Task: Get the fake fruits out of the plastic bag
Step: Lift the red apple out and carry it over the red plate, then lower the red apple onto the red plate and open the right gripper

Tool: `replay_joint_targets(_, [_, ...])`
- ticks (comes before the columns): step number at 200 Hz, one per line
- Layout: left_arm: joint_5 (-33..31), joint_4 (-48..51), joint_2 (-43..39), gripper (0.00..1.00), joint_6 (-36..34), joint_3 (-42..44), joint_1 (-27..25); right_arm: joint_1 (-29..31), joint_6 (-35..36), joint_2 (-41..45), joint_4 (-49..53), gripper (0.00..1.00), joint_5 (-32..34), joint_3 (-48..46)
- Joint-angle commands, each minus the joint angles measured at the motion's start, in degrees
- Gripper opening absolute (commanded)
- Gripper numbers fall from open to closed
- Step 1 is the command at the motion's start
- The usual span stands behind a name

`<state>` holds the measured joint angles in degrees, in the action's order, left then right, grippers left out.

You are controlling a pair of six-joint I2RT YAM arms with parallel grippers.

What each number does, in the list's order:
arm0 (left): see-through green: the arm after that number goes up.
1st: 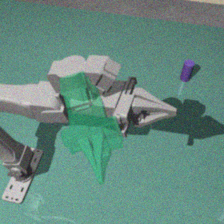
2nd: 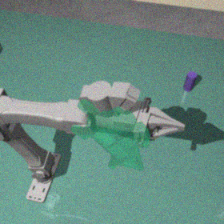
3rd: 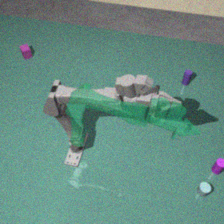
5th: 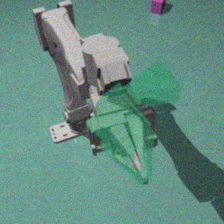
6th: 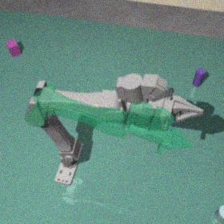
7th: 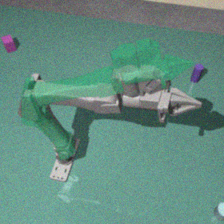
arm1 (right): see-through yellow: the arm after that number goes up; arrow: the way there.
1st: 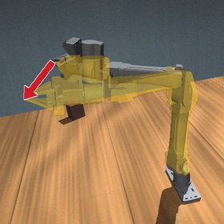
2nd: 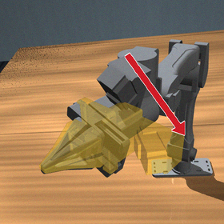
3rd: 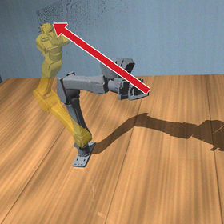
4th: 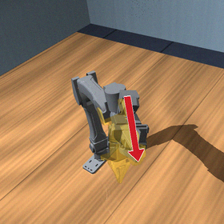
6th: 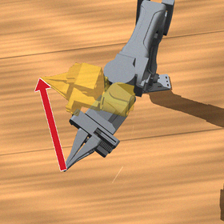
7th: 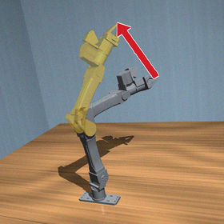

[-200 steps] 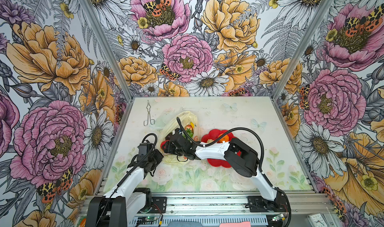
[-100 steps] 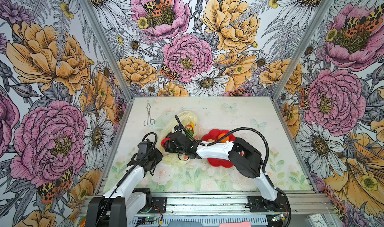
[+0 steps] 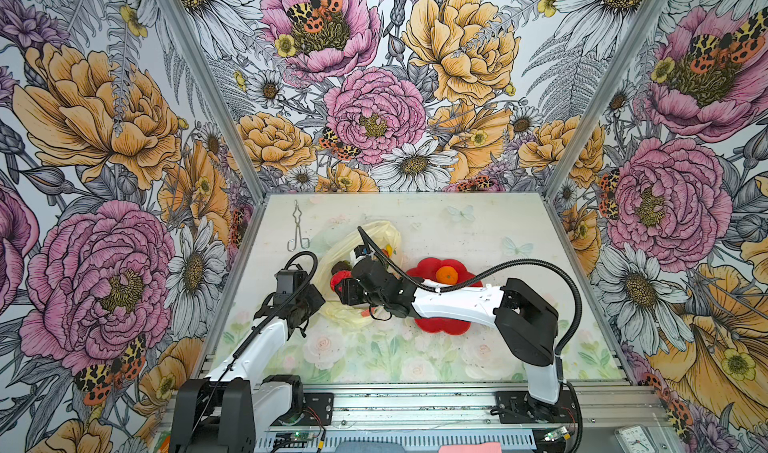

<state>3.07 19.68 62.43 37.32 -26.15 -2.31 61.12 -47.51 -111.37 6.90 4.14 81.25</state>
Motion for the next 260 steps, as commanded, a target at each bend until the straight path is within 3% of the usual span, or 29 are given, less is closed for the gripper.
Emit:
replay_joint_targets(1, [-2.26, -0.31, 0.42, 0.01, -2.60, -1.10, -0.37, 0.22, 5.25, 5.38, 4.13, 0.60, 3.98, -2.00])
replay_joint_targets(72, [-4.07, -0.47, -1.43, 0.01, -2.87, -0.58, -2.16, -1.16, 12.14, 18.08, 19.70, 0.58, 10.98, -8.52])
replay_joint_targets(147, [-5.53, -0.21, -2.43, 0.01, -2.74, -0.52, -3.63, -3.16, 9.99, 30.37, 35.29, 0.58, 13.27, -19.22])
replay_joint_targets(260, [-5.95, 0.01, -2.63, 0.01, -2.96, -0.63, -4.57, -5.50, 8.14, 25.33, 38.03, 0.57, 9.30, -23.17])
